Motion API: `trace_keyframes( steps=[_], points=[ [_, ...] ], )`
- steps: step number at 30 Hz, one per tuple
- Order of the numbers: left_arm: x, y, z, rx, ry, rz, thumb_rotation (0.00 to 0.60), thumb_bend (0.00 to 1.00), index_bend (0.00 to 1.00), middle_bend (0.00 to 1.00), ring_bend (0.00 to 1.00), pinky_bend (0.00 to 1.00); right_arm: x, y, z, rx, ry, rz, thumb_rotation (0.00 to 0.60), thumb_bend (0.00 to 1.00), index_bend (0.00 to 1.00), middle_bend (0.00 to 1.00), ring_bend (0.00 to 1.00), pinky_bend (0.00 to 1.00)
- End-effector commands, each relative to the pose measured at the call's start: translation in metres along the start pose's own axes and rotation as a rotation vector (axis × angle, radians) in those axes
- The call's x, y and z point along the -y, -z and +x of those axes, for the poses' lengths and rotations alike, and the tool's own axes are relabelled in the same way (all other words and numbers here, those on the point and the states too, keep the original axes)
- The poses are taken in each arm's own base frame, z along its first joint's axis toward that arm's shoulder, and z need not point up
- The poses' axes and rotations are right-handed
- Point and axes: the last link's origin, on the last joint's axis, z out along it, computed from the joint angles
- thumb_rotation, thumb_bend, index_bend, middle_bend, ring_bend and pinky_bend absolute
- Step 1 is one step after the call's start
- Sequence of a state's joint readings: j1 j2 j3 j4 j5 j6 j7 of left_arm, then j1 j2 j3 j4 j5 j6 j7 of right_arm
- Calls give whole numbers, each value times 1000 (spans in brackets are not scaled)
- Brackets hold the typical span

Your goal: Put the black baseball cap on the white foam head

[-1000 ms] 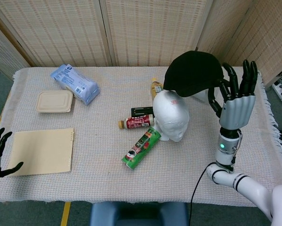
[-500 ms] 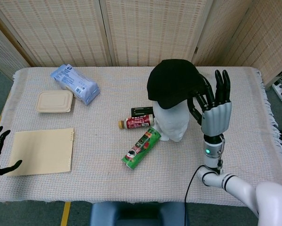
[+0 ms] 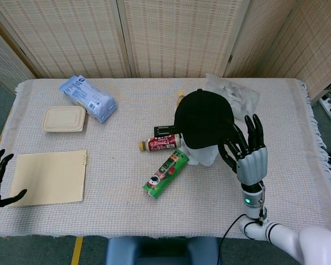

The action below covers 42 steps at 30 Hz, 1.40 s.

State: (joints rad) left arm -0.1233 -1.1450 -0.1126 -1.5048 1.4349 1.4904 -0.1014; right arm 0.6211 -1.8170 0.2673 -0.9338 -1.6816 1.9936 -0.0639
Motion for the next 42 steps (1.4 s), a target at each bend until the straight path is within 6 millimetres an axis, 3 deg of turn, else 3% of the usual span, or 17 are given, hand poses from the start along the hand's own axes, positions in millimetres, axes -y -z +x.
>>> trace_keyframes(
  steps=[1, 7, 9, 12, 23, 24, 26, 29, 31, 38, 42],
  points=[
    [0, 0, 1, -1, 3, 1, 600, 189, 135, 47, 0, 44, 1, 10, 2, 7, -16, -9, 600, 386, 773, 245, 0, 0],
    [1, 0, 3, -3, 8, 3, 600, 189, 135, 46, 0, 44, 1, 24, 2, 34, -25, -10, 600, 386, 774, 245, 0, 0],
    [1, 0, 4, -4, 15, 4, 600, 188, 134, 46, 0, 44, 2, 44, 3, 75, -41, -26, 600, 385, 774, 246, 0, 0],
    [1, 0, 4, -2, 17, 4, 600, 189, 135, 46, 0, 43, 0, 56, 2, 102, -43, -40, 600, 385, 774, 246, 0, 0],
    [1, -1, 4, 1, 20, 8, 600, 189, 134, 47, 0, 44, 1, 85, -3, 176, -45, -32, 600, 375, 767, 246, 0, 0],
    [2, -1, 4, 2, 20, 9, 600, 189, 134, 47, 0, 43, 0, 86, -3, 183, -38, -30, 600, 364, 743, 243, 0, 0],
    [2, -1, 4, 4, 21, 10, 600, 189, 135, 46, 0, 44, -2, 89, -3, 202, -22, -32, 600, 325, 599, 215, 0, 0],
    [2, -1, 4, 3, 21, 10, 600, 189, 134, 46, 0, 44, -6, 91, -2, 228, 0, -40, 600, 233, 176, 98, 0, 0],
    [2, -1, 4, 2, 22, 11, 600, 188, 135, 46, 0, 44, -9, 91, 1, 235, 4, -43, 600, 192, 34, 51, 0, 0],
    [2, -1, 3, 8, 19, 11, 600, 189, 134, 46, 0, 44, -19, 102, 27, 287, 33, -48, 600, 127, 0, 0, 0, 0],
    [1, 0, 3, 7, 18, 10, 600, 190, 135, 46, 0, 44, -27, 113, 52, 341, 55, -66, 600, 112, 0, 0, 0, 0]
  ],
)
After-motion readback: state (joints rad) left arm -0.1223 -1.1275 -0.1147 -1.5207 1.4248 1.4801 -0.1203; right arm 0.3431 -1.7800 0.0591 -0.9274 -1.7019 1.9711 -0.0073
